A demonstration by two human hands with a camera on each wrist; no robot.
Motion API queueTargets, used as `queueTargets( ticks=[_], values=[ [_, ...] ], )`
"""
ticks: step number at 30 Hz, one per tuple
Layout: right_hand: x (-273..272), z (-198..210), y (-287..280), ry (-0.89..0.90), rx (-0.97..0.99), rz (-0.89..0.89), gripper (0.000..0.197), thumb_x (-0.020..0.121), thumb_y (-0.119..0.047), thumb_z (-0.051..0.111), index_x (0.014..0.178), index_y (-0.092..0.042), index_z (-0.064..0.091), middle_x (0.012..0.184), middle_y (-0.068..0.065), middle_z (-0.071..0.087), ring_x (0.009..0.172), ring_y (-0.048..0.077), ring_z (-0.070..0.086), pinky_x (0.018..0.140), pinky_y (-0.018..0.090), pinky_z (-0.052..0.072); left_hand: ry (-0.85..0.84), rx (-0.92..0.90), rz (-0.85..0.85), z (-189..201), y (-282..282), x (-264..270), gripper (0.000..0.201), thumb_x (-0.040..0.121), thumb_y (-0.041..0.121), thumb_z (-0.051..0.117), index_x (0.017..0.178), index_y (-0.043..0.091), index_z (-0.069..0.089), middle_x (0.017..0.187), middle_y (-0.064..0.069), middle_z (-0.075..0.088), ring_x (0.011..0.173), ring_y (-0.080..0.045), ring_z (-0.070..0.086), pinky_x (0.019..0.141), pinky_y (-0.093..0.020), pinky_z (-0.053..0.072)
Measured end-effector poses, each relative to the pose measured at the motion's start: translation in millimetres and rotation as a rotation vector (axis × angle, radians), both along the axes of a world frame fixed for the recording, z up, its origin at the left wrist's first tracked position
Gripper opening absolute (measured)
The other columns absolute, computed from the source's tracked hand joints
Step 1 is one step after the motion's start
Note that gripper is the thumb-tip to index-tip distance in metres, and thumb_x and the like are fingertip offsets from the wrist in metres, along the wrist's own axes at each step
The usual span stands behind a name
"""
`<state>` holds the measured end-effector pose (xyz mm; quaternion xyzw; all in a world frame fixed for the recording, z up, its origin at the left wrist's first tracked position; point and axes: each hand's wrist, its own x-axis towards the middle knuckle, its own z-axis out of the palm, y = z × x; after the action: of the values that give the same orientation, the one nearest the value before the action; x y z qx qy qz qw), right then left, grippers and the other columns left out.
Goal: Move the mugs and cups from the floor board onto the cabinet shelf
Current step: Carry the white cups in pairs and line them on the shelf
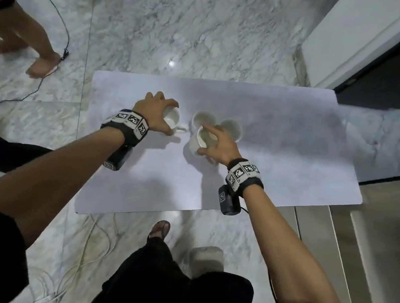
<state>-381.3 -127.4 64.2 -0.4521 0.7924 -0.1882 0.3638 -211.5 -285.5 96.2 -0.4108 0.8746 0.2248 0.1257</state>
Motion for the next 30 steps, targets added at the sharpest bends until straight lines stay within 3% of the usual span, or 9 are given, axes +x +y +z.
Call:
queueTargets(
  ticks=[3,8,14,18,23,27,30],
  values=[
    [-46,40,39,0.056,-0.006,-0.135,0.083,0.066,-0.027,0.081,0.139,-0.042,0.045,0.145,0.007,0.037,0.132,0.022,0.042,0.105,0.025,0.031,0.087,0.007,-0.122,34,20,-56,0.080,0.061,0.043,0.080,0.134,0.038,0.046,0.127,-0.009,0.047,0.120,-0.034,0.044,0.090,-0.042,0.046],
    [-119,130,128,0.210,-0.058,-0.345,0.081,0.069,-0.028,0.080,0.141,-0.039,0.044,0.143,0.009,0.039,0.134,0.021,0.039,0.112,0.032,0.030,0.205,0.014,-0.374,103,81,-170,0.076,0.062,0.051,0.075,0.133,0.048,0.045,0.127,-0.006,0.046,0.123,-0.031,0.046,0.095,-0.041,0.046],
    [-165,244,260,0.409,-0.144,-0.641,0.078,0.068,-0.035,0.080,0.138,-0.043,0.045,0.140,0.006,0.041,0.131,0.022,0.041,0.114,0.035,0.028,0.474,0.007,-0.661,202,191,-275,0.077,0.060,0.058,0.074,0.132,0.048,0.048,0.124,-0.007,0.051,0.122,-0.029,0.050,0.099,-0.037,0.044],
    [-169,313,341,0.562,-0.177,-0.798,0.076,0.071,-0.038,0.079,0.139,-0.043,0.046,0.136,0.003,0.044,0.128,0.019,0.044,0.105,0.023,0.030,0.618,0.000,-0.810,277,250,-319,0.075,0.063,0.059,0.074,0.133,0.048,0.048,0.123,-0.007,0.050,0.122,-0.027,0.049,0.101,-0.040,0.043],
    [-163,401,414,0.716,-0.214,-0.934,0.073,0.071,-0.042,0.077,0.136,-0.049,0.045,0.138,0.001,0.043,0.130,0.020,0.041,0.111,0.036,0.032,0.790,-0.053,-0.961,376,315,-354,0.074,0.067,0.059,0.072,0.135,0.049,0.045,0.123,-0.008,0.049,0.121,-0.029,0.047,0.101,-0.045,0.043],
    [-165,480,461,0.866,-0.264,-1.000,0.073,0.071,-0.046,0.076,0.136,-0.050,0.045,0.134,0.000,0.045,0.128,0.018,0.043,0.109,0.034,0.033,0.943,-0.103,-1.043,456,367,-374,0.072,0.068,0.061,0.071,0.135,0.048,0.046,0.123,-0.009,0.050,0.120,-0.030,0.049,0.101,-0.044,0.044],
    [-168,545,491,0.954,-0.308,-1.012,0.074,0.071,-0.044,0.077,0.138,-0.044,0.044,0.136,0.000,0.044,0.125,0.017,0.042,0.109,0.037,0.029,1.061,-0.173,-1.091,516,403,-387,0.073,0.067,0.063,0.069,0.135,0.046,0.048,0.133,-0.010,0.054,0.125,-0.030,0.050,0.103,-0.042,0.044]
  ],
)
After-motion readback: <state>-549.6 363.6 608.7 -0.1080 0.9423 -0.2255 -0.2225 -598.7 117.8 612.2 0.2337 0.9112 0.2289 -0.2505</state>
